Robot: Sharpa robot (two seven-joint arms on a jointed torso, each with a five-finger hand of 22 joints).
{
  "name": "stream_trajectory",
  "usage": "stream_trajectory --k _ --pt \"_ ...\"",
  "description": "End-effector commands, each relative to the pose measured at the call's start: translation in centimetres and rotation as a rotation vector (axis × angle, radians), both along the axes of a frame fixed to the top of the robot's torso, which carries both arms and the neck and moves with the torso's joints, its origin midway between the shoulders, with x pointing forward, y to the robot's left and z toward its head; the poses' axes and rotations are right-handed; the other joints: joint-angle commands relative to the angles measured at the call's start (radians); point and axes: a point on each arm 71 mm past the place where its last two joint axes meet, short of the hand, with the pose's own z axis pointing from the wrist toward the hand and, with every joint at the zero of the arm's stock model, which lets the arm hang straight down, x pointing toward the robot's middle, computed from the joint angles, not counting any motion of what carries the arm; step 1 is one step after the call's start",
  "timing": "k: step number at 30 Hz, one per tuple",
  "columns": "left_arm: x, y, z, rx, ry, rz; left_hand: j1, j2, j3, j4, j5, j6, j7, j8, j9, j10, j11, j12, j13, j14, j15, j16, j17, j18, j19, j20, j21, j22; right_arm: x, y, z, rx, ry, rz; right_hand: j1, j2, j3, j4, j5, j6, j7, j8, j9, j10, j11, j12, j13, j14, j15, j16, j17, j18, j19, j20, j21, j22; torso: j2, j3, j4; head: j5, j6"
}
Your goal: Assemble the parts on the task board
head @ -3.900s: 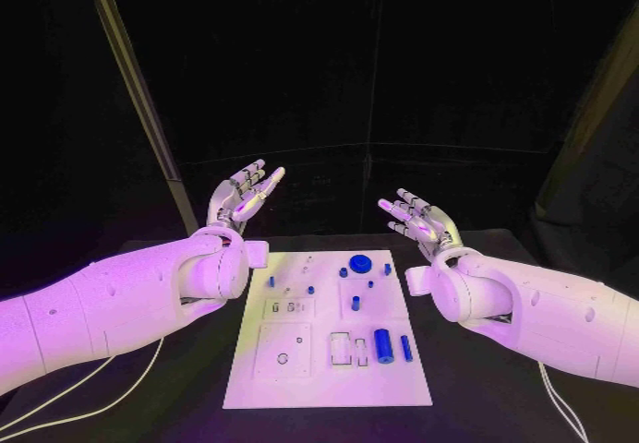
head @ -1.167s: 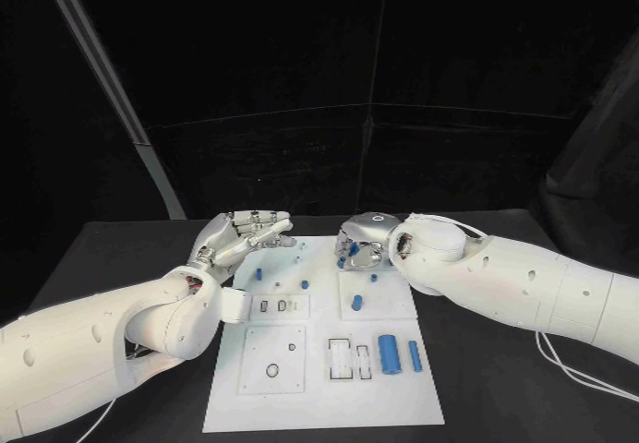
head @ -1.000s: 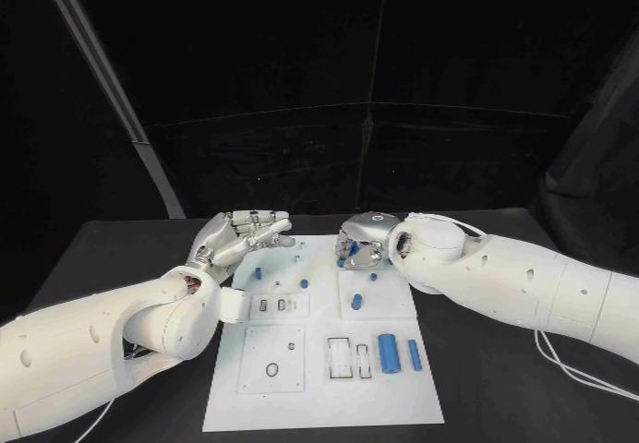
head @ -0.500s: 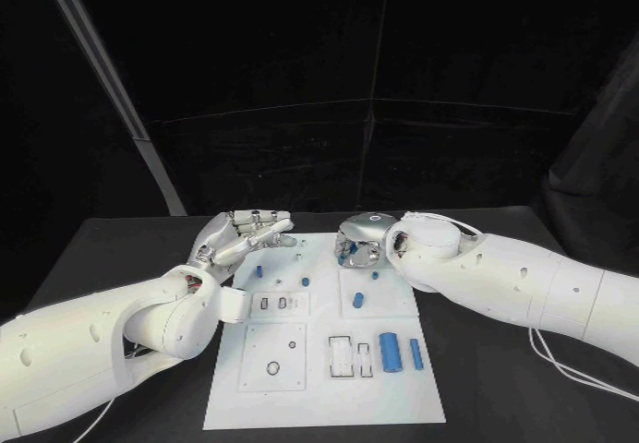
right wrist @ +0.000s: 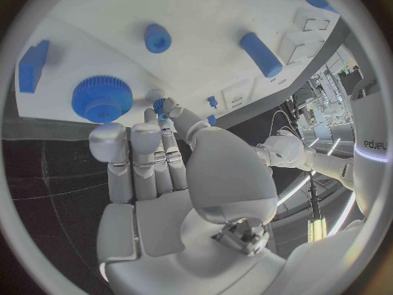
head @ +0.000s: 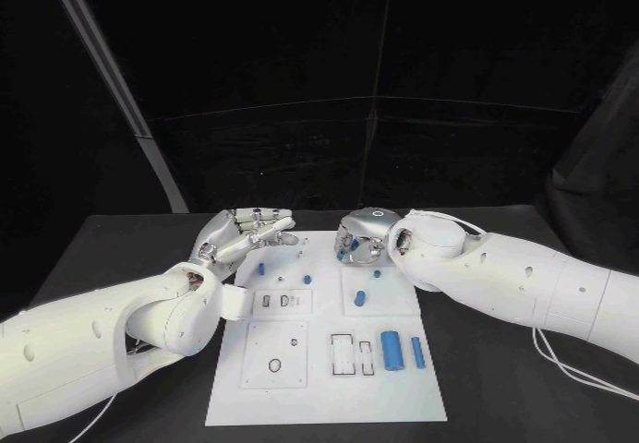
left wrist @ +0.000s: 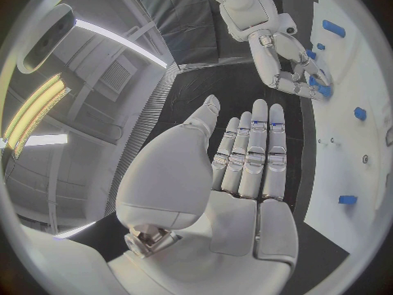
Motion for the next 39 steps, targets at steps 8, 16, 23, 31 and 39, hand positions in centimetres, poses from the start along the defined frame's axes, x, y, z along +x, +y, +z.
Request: stream_trajectory --k 8,16,23,31,39 --pt "0.2 0.2 0.1 -0.001 -0.008 -0.009 0.001 0.014 0.0 -0.009 0.001 0.004 0.005 -0.005 -0.001 -0.001 0.004 -0.008 -0.001 0.003 0.005 -0.006 0.002 0.012 0.005 0.001 -0.007 -0.002 0.4 0.7 1.5 0.169 -0.113 -0.036 0.001 -0.007 0.028 0.012 -0.012 0.003 0.005 -0.008 0.005 0.002 0.006 -0.012 -0.002 0.017 -0.005 0.024 0.015 -0.021 0.002 0.004 0.018 0.019 0.001 -0.0011 0.0026 0.002 0.007" --pt "0.4 0.5 0.1 0.002 -0.009 -0.001 0.001 0.014 0.0 -0.009 0.001 0.004 0.005 -0.005 -0.001 -0.001 0.004 -0.008 -0.001 0.003 0.005 -0.006 0.002 0.012 0.005 0.001 -0.007 -0.002 1.3 2.6 1.2 0.178 -0.099 -0.04 -0.003 -0.015 0.037 0.019 -0.011 -0.001 0.008 -0.015 0.003 -0.004 0.008 -0.014 -0.003 0.014 -0.002 0.032 0.018 -0.021 0.0 0.006 0.023 0.023 0.004 -0.0013 0.0029 0.005 0.011" --pt "0.5 0.5 0.1 0.003 -0.012 0.0 0.001 0.014 0.0 -0.009 0.001 0.004 0.005 -0.005 -0.001 -0.001 0.004 -0.008 -0.001 0.003 0.005 -0.006 0.002 0.012 0.005 0.001 -0.007 -0.002 2.1 4.0 1.0 0.164 -0.078 -0.039 -0.006 -0.023 0.044 0.024 -0.01 -0.006 0.01 -0.019 0.002 -0.011 0.01 -0.014 -0.003 0.012 0.0 0.041 0.025 -0.021 -0.002 0.008 0.026 0.027 0.009 -0.0022 0.0081 0.002 0.013" --pt "0.6 0.6 0.2 0.004 -0.013 0.003 0.001 0.016 0.0 -0.01 0.001 0.004 0.005 -0.006 -0.001 0.0 0.004 -0.009 -0.001 0.003 0.005 -0.008 0.002 0.012 0.005 0.002 -0.008 -0.002 2.4 4.9 1.1 0.163 -0.078 -0.044 -0.007 -0.025 0.045 0.027 -0.009 -0.008 0.011 -0.02 0.001 -0.013 0.011 -0.014 -0.003 0.012 0.0 0.044 0.027 -0.021 -0.002 0.009 0.028 0.029 0.011 -0.002 0.0056 0.008 0.015" --pt "0.6 0.6 0.2 0.004 -0.013 0.002 0.001 0.016 0.0 -0.01 0.001 0.004 0.005 -0.006 -0.001 0.0 0.004 -0.009 -0.001 0.003 0.005 -0.008 0.002 0.012 0.005 0.002 -0.008 -0.002 2.8 5.3 1.0 0.15 -0.066 -0.056 -0.01 -0.031 0.049 0.031 -0.009 -0.011 0.012 -0.022 0.001 -0.018 0.013 -0.014 -0.003 0.011 0.002 0.048 0.029 -0.021 -0.003 0.01 0.031 0.031 0.008 -0.0027 0.0059 0.009 0.013"
